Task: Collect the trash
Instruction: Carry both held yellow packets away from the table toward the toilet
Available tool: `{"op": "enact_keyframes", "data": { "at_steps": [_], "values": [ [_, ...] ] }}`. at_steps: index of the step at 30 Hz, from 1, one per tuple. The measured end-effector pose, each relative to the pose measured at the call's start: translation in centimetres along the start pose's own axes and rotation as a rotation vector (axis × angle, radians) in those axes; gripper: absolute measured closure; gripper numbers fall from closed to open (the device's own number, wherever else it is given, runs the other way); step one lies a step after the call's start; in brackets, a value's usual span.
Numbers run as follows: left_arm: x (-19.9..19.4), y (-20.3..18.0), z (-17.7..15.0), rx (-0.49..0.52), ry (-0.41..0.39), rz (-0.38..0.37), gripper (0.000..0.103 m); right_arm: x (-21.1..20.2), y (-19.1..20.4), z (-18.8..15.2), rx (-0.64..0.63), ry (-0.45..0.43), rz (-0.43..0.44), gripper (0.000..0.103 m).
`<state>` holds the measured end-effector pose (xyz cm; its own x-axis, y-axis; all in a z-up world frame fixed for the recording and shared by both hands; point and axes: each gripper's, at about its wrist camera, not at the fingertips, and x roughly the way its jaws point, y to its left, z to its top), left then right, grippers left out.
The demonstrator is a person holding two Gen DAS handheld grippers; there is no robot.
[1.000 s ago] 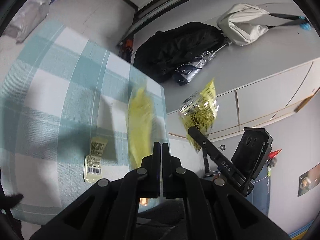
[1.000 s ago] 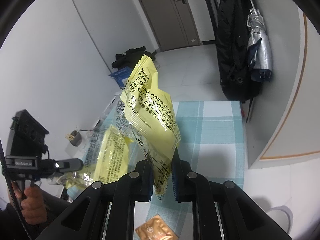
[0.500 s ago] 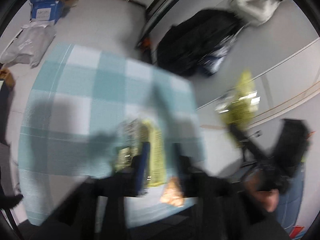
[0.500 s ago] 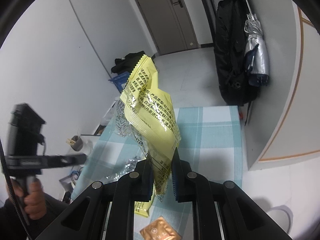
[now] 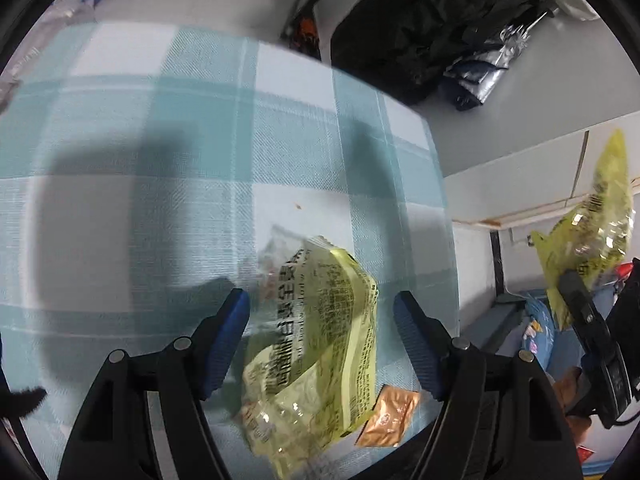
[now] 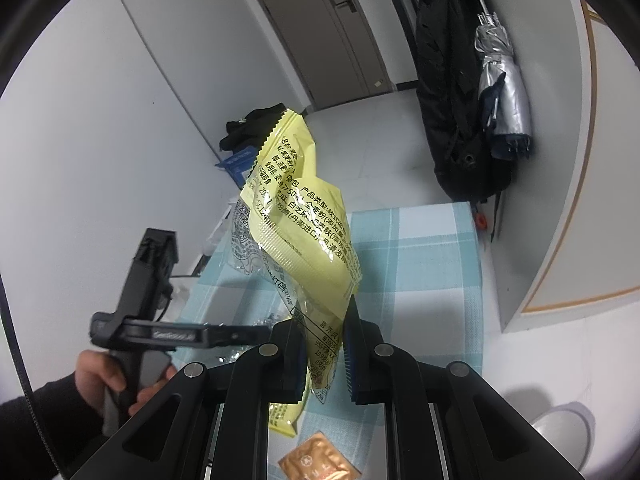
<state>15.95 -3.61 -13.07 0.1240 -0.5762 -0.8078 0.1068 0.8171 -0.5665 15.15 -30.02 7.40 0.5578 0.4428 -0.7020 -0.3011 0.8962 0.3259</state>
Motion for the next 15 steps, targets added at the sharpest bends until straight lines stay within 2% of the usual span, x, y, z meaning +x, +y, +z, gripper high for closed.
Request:
{"op": "enact_keyframes", "data": {
  "at_steps": [1, 5, 6, 8, 10, 12, 15],
  "values": [
    [0.4, -0.1, 0.1, 0.002, 0.026, 0.019, 0.032, 0.0, -0.1, 0.0, 0.000, 0.000, 0.003, 0.089],
    [0.7, -1.7, 0.0, 0.080, 0.005, 0.113, 0.034, 0.0, -0.3, 0.2, 0.011, -0.002, 0.010, 0.089],
    [0.9, -2.0, -0.1, 0.095, 0.008, 0.120, 0.039, 0.0, -0.4, 0.2, 0.015, -0.005, 0.012, 0.089],
    [1.5, -2.7, -0.3, 0.130, 0.025, 0.154, 0.074, -0.1, -0.5, 0.3, 0.024, -0.007, 0.014, 0.089],
    [2.2, -3.2, -0.4, 0.143, 0.036, 0.170, 0.078, -0.3, -0.6, 0.3, 0.032, -0.011, 0.015, 0.089],
    [2.3, -3.5, -0.6, 0.156, 0.030, 0.186, 0.087, -0.4, -0.6, 0.3, 0.039, -0.013, 0.016, 0.089],
    [1.6, -3.8, -0.7, 0.151, 0.016, 0.191, 0.091, -0.5, -0.6, 0.3, 0.041, -0.014, 0.019, 0.089]
  ]
}}
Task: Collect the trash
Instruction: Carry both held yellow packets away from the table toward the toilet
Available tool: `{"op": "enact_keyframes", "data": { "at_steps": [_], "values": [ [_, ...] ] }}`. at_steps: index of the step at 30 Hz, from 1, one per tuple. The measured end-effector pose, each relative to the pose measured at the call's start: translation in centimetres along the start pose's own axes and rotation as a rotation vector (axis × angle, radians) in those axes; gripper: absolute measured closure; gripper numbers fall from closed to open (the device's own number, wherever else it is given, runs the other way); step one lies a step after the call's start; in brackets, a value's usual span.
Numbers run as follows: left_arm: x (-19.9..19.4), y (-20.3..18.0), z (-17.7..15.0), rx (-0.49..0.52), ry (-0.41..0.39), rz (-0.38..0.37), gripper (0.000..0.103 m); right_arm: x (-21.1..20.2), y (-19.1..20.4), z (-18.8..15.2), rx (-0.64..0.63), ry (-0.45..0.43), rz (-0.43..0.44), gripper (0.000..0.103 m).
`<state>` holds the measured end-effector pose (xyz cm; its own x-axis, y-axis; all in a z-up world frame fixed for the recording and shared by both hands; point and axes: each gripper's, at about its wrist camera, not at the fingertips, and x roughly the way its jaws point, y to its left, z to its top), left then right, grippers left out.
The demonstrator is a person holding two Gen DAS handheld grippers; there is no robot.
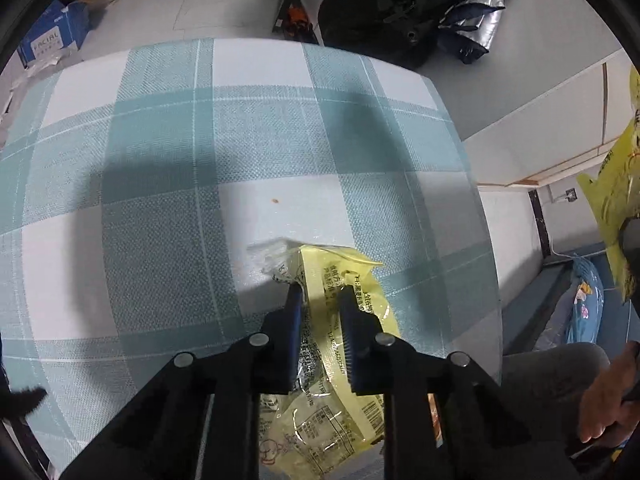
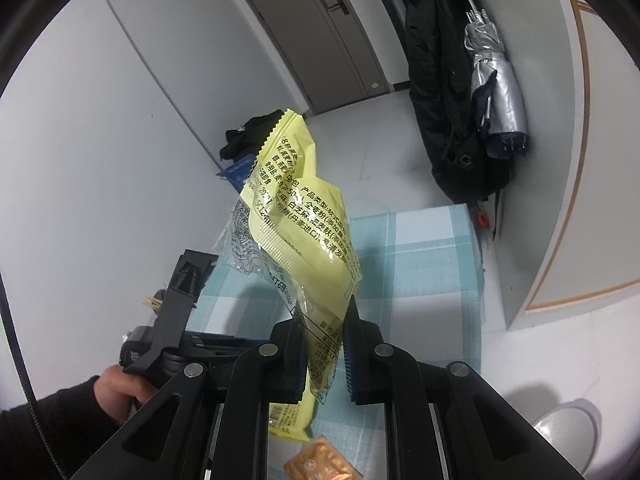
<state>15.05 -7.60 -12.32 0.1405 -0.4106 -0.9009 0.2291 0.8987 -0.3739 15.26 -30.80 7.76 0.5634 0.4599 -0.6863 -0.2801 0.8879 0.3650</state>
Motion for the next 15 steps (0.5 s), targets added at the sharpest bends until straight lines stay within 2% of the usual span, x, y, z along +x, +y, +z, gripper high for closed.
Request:
{"op": "enact_keyframes", "data": {
  "at_steps": [7, 12, 15],
  "values": [
    [-4.9, -0.6, 0.9, -0.044, -0.129, -0.008, 0.092, -1.5, 0.1, 0.1, 0.003, -0.033, 0.001, 0.089],
    [-9.6, -3.8, 1.1, 0.014, -0.234, -0.040, 0.092, -4.6, 0.4, 1.1, 0.010, -0.100, 0.008, 0.089],
    [-12.3, -7.1, 1.6, 0.066, -0.296, -0.071, 0.092, -8.0, -0.2, 1.6, 0.026, -0.168, 0.002, 0.089]
  ]
}}
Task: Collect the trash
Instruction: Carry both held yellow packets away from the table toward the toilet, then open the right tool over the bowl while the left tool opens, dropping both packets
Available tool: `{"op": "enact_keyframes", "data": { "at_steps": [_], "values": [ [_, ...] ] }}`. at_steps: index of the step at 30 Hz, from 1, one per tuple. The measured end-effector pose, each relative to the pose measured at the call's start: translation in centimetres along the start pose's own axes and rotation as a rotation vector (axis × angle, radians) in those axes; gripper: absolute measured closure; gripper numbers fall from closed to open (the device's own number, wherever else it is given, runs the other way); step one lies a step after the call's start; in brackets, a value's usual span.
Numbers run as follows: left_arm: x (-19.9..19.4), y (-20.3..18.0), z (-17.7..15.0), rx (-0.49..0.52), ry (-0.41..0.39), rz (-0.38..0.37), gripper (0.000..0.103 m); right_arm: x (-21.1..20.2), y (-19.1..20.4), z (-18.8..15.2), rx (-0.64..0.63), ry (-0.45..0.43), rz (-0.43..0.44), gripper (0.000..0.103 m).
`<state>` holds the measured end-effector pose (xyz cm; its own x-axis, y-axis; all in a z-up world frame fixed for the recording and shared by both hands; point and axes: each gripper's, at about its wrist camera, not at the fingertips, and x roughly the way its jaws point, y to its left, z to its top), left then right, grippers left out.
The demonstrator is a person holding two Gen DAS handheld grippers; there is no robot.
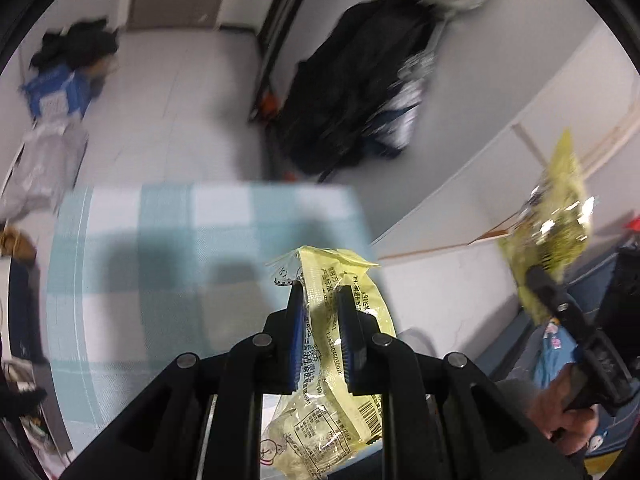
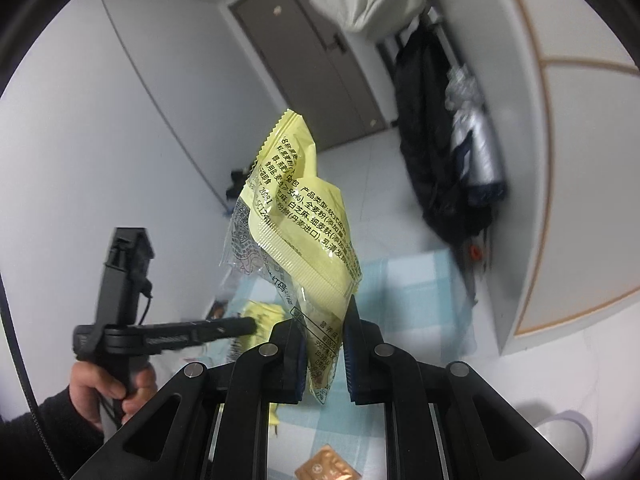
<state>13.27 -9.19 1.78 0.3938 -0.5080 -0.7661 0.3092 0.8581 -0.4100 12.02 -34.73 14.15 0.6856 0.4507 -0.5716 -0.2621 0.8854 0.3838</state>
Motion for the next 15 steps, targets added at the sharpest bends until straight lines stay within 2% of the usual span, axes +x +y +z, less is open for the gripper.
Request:
{"op": "enact_keyframes", "data": {
  "at_steps": [4, 9, 11, 15],
  "values": [
    [-1.8, -5.9, 1.8, 0.093, -0.056, -0.067, 0.092, -4.8, -2.4, 1.1, 0.042, -0.070, -0.029, 0.089],
    [-1.0, -13.6, 3.2, 0.203, -0.073, -0.142, 0.092, -10.8, -6.9, 1.6, 0.134, -0.142, -0.105, 0.089],
    [0.1, -16.1, 3.7, 0.235, -0.055, -0.164, 0.092, -13.4, -9.0, 1.0, 0.165, -0.172, -0.151, 0.089],
    [5.2, -20.9, 3.9, 0.269, 0.077, -0.209, 0.092, -16.7, -13.1, -1.3, 0.227, -0.185, -0.241, 0.089]
  ]
}}
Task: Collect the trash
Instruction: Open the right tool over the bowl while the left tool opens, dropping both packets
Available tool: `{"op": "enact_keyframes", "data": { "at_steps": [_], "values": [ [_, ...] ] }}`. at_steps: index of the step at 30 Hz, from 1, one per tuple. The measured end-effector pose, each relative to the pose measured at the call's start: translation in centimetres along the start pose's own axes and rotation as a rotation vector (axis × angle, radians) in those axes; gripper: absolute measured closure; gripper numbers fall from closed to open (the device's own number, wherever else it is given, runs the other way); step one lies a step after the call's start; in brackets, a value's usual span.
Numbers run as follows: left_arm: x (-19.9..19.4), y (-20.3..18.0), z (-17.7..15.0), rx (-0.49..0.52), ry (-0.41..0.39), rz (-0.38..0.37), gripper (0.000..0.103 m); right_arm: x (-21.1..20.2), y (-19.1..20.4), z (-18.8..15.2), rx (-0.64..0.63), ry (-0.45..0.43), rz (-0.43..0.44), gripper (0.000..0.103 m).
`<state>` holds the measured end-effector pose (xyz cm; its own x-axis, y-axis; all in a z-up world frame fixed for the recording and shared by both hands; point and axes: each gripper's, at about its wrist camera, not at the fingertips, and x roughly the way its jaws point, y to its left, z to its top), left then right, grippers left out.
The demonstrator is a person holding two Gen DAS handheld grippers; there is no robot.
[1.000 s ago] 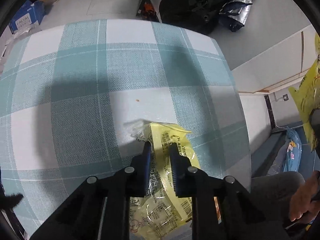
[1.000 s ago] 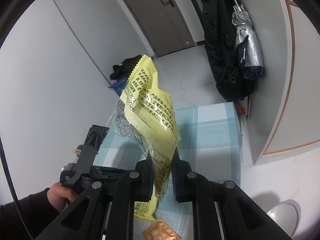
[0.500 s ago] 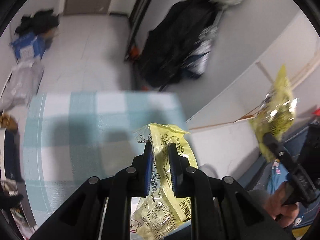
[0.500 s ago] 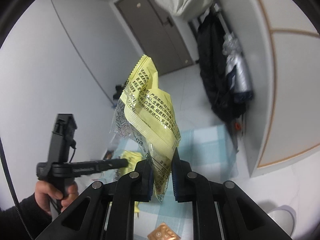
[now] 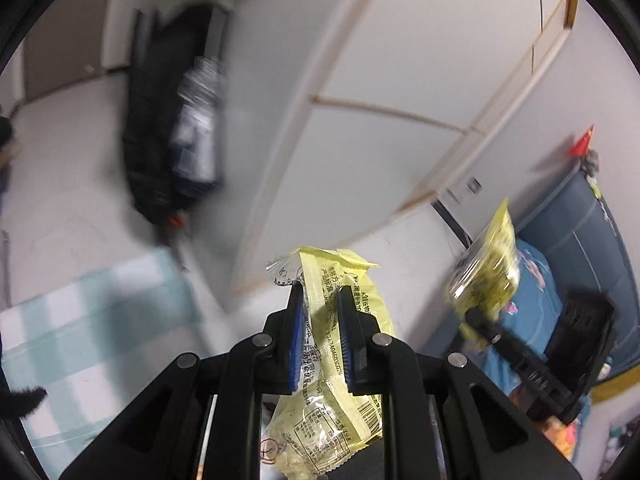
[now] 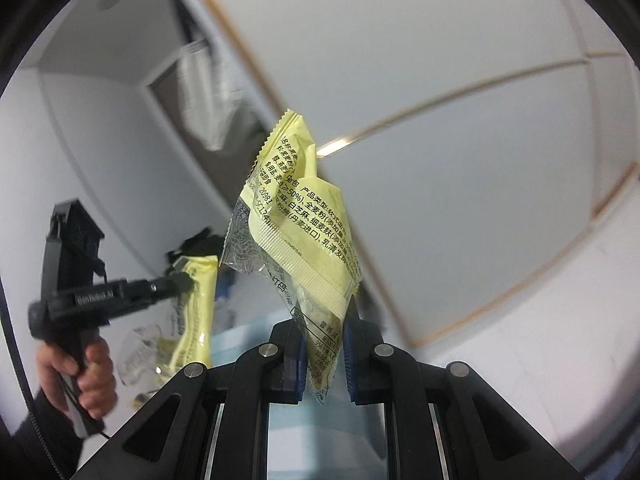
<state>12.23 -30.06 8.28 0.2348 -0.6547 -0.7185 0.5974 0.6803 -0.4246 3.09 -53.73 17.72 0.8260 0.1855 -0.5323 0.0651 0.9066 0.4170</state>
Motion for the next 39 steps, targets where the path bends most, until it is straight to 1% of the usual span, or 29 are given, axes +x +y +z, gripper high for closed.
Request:
{"op": "enact_keyframes", "data": {
  "at_steps": [1, 5, 8, 9, 10, 12, 13, 14, 15, 18, 20, 22, 25, 26, 29, 32, 35, 36, 37, 38, 39],
  "values": [
    [1.9, -0.7, 0.3, 0.004, 0.041, -0.019, 0.092, -0.3, -1.9, -0.6, 0.031, 0.011, -0.021, 0.089],
    [10.1, -2.1, 0.3, -0.002, 0.192, -0.037, 0.092, -0.1, -7.9, -3.6, 0.148, 0.073, -0.091, 0.089],
    [14.5, -2.2, -0.9, 0.018, 0.278, -0.024, 0.092, 1.0, -12.3, -6.6, 0.240, 0.142, -0.136, 0.089],
    [16.7, -2.1, -1.3, 0.018, 0.320, -0.021, 0.092, 1.6, -13.8, -7.9, 0.272, 0.172, -0.155, 0.089],
    [17.5, -2.0, -1.5, 0.016, 0.337, -0.017, 0.092, 2.1, -14.9, -9.0, 0.295, 0.197, -0.166, 0.089],
    [21.0, -1.5, -2.3, 0.018, 0.397, -0.005, 0.092, 3.2, -17.1, -11.2, 0.337, 0.247, -0.189, 0.089],
    [21.7, -1.3, -2.7, 0.013, 0.418, -0.001, 0.092, 3.9, -18.0, -12.2, 0.352, 0.269, -0.201, 0.089],
    [23.3, -1.0, -3.2, 0.011, 0.447, 0.010, 0.092, 4.4, -18.8, -13.0, 0.367, 0.289, -0.211, 0.089],
    [23.5, -1.2, -3.9, 0.015, 0.467, 0.018, 0.092, 4.8, -19.5, -14.0, 0.385, 0.309, -0.219, 0.089],
    [27.3, -0.8, -6.2, 0.006, 0.550, 0.024, 0.092, 6.9, -21.9, -16.5, 0.437, 0.382, -0.242, 0.089],
    [28.6, -0.5, -7.4, -0.003, 0.596, 0.026, 0.092, 8.0, -22.9, -18.5, 0.467, 0.428, -0.255, 0.089],
    [30.6, 0.0, -9.0, 0.005, 0.642, 0.044, 0.091, 9.1, -23.8, -20.0, 0.497, 0.473, -0.263, 0.089],
    [32.3, 0.4, -10.9, 0.012, 0.700, 0.062, 0.091, 11.1, -24.7, -21.6, 0.535, 0.532, -0.269, 0.089],
    [32.9, 0.6, -11.8, 0.010, 0.723, 0.064, 0.091, 11.7, -24.8, -22.2, 0.546, 0.553, -0.267, 0.087],
    [34.4, 1.5, -13.4, -0.031, 0.772, 0.065, 0.091, 13.2, -25.4, -23.8, 0.576, 0.616, -0.261, 0.087],
    [35.6, 1.9, -14.7, -0.033, 0.803, 0.081, 0.090, 15.0, -25.4, -25.1, 0.608, 0.670, -0.244, 0.085],
    [36.1, 2.2, -15.4, -0.075, 0.819, 0.062, 0.086, 16.1, -25.9, -25.5, 0.638, 0.690, -0.242, 0.082],
    [36.3, 2.5, -15.6, -0.096, 0.820, 0.050, 0.085, 16.6, -25.6, -25.7, 0.644, 0.696, -0.244, 0.077],
    [36.4, 2.7, -15.8, -0.116, 0.820, 0.040, 0.080, 16.9, -25.8, -25.8, 0.651, 0.711, -0.252, 0.072],
    [36.4, 2.9, -16.1, -0.126, 0.825, 0.037, 0.076, 17.0, -25.6, -26.1, 0.654, 0.721, -0.260, 0.064],
    [36.6, 3.0, -16.3, -0.128, 0.834, 0.038, 0.075, 17.2, -25.7, -26.3, 0.660, 0.732, -0.268, 0.058]
  ]
}}
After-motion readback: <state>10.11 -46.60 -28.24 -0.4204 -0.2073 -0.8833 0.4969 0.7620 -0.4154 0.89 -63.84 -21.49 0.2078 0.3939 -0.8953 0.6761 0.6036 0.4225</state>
